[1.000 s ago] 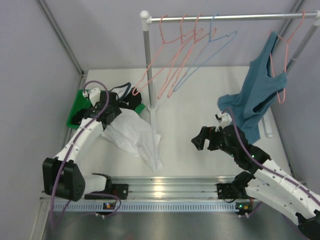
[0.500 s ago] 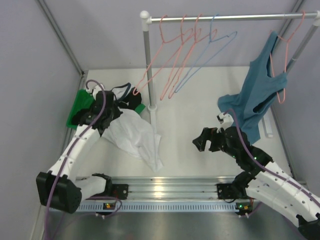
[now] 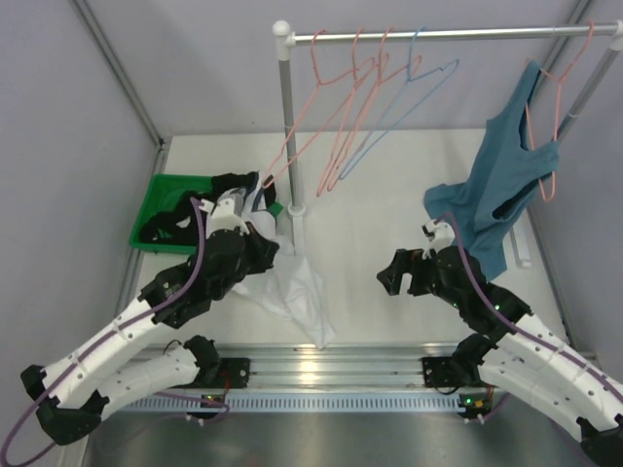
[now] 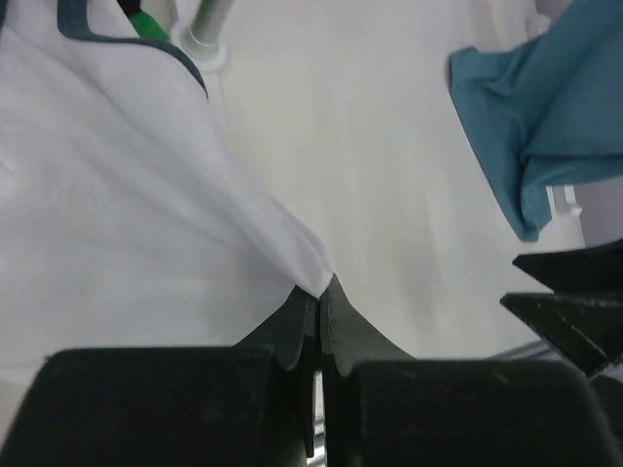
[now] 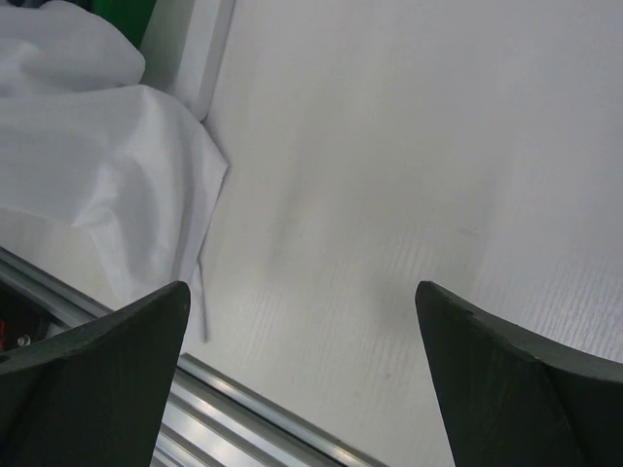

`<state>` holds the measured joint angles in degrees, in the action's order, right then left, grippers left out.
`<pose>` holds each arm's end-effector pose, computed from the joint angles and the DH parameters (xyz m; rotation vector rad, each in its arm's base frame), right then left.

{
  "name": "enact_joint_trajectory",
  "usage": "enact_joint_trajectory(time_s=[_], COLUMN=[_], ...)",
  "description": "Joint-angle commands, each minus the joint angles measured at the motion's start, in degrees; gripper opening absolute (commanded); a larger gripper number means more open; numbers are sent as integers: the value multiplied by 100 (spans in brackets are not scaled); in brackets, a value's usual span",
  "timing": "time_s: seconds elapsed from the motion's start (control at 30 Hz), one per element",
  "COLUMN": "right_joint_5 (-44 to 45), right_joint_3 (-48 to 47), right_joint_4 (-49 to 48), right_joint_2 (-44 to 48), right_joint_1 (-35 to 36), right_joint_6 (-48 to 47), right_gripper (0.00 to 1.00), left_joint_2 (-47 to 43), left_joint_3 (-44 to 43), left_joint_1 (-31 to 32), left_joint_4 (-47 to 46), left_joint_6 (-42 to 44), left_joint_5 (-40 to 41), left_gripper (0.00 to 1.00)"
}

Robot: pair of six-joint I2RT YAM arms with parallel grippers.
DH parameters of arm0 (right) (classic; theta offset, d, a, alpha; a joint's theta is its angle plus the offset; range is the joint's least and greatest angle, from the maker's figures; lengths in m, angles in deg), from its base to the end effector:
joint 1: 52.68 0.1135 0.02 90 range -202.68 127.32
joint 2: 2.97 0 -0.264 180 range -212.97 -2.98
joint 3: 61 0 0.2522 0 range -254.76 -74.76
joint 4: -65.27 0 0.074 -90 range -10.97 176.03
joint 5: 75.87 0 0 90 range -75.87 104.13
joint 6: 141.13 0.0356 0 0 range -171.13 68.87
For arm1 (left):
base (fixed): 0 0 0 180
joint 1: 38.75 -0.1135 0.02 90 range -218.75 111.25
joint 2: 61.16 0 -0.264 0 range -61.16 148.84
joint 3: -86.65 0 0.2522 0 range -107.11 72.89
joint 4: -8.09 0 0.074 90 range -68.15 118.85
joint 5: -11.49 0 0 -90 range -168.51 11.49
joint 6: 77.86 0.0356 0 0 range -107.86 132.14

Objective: Place the tank top on the hanger

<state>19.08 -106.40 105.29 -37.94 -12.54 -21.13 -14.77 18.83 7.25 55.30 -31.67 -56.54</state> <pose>0.1143 0.0923 0.2564 -0.1362 2.1479 0.6435 0.1270 -0.1123 0.3503 -0.2080 2.0298 -0.6188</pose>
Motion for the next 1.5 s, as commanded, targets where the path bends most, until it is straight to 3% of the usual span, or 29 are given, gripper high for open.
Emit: enact_joint_trajectory(time_s=[0.0,0.23,0.43,0.73,0.87,0.9,0.93,1.0,1.03,1.1,1.13,1.23,1.33,1.43,1.47], right_joint_5=[94,129,103,-38,-99,-117,-152,-187,-214,-249,-310,-442,-469,-679,-706], right_joint_3=[-290,-264,-211,35,131,158,193,237,281,316,325,343,307,237,194], right_joint_4=[-112,-218,-358,-955,-1272,-1342,-1430,-1693,-1790,-2089,-2203,-2756,-3258,-3768,-3873], right_joint_2=[-46,-143,-283,-617,-828,-915,-960,-1152,-1232,-1521,-1627,-2084,-2567,-3050,-3174], right_joint_1=[82,73,82,82,82,82,82,82,82,82,82,82,73,82,82], right_joint_6=[-82,-12,59,261,375,393,419,454,489,524,568,647,691,735,744], right_gripper=[100,100,100,100,100,100,100,100,100,100,100,100,100,94,87], left_joint_2=[-113,150,633,1731,1926,1891,1856,1734,1611,1470,1443,1583,1917,2189,2207], left_joint_3=[334,1038,1468,1443,1442,1469,1478,1443,1286,1109,934,522,362,405,449], left_joint_1=[663,2341,3001,4381,4672,4681,4681,4681,4681,4690,4647,4262,3822,3051,2864], left_joint_4=[-461,-1437,-2525,-3301,-3529,-3443,-3372,-2569,-2015,-968,81,1973,2646,2527,2256], left_joint_6=[-347,-233,-31,-4,-136,-215,-424,-680,-1247,-2075,-2844,-4358,-4750,-4444,-4347], left_joint_5=[290,474,-185,-106,78,148,262,1022,1515,2777,3073,3515,3532,3271,3217], left_gripper=[0,0,0,0,0,0,18,34,44,49,53,52,48,47,46])
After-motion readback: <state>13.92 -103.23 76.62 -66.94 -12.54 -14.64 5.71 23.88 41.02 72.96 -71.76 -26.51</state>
